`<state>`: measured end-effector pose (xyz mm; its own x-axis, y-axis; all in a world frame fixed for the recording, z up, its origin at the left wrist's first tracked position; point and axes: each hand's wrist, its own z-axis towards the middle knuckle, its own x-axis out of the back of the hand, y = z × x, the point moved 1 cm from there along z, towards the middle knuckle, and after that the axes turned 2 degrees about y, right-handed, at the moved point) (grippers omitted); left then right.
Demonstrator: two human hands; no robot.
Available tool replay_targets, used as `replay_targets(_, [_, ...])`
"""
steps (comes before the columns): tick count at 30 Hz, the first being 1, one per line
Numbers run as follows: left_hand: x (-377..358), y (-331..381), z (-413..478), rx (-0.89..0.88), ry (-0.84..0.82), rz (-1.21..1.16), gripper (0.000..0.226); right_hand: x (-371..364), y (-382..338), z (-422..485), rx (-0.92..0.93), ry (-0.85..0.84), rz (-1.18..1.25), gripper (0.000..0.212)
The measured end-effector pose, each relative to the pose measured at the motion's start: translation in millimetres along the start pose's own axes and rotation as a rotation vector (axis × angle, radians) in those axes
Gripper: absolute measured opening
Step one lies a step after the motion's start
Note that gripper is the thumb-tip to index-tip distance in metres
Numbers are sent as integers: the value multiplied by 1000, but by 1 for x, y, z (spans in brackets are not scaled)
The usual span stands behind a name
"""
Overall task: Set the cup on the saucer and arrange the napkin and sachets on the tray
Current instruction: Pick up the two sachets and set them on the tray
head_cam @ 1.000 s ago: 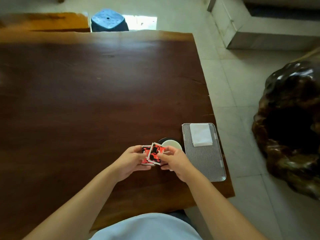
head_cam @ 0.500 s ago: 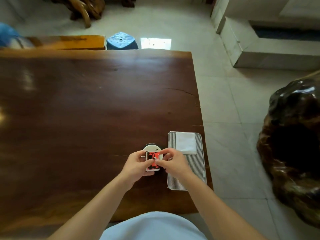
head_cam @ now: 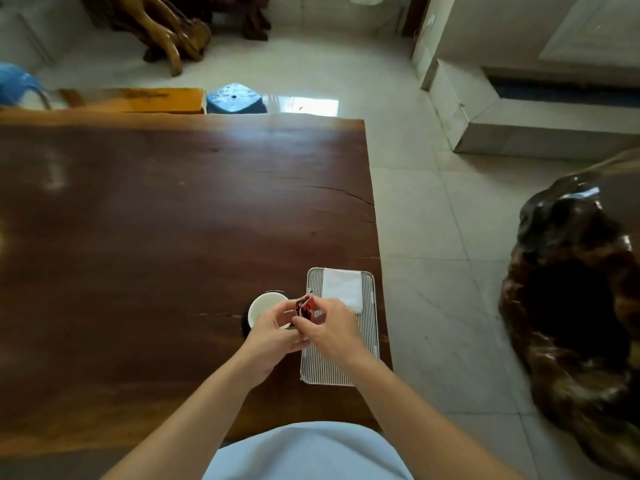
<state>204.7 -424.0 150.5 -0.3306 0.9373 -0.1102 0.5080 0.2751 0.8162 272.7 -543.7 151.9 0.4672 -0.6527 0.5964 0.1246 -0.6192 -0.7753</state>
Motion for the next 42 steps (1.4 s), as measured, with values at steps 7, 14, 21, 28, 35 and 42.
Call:
replay_targets(7, [-4, 1, 6, -16, 42, -20, 40, 11, 6, 6, 22, -26, 43, 22])
replay_targets(14, [1, 5, 4, 61, 40, -161, 28, 13, -5, 9, 78, -57, 44, 21])
replay_targets(21, [6, 6, 1, 38, -6, -248, 32, 8, -5, 16, -10, 63, 106, 8])
replay_targets(28, [7, -2, 1, 30, 111, -226, 40, 6, 4, 11, -213, -65, 325, 5])
replay_targets(35, [0, -2, -2, 66, 244, -128, 27, 13, 8, 1, -153, 165, 396, 13])
replay_targets(42, [1, 10, -3, 235, 113, -324, 45, 22, -1, 0, 29, 57, 492, 32])
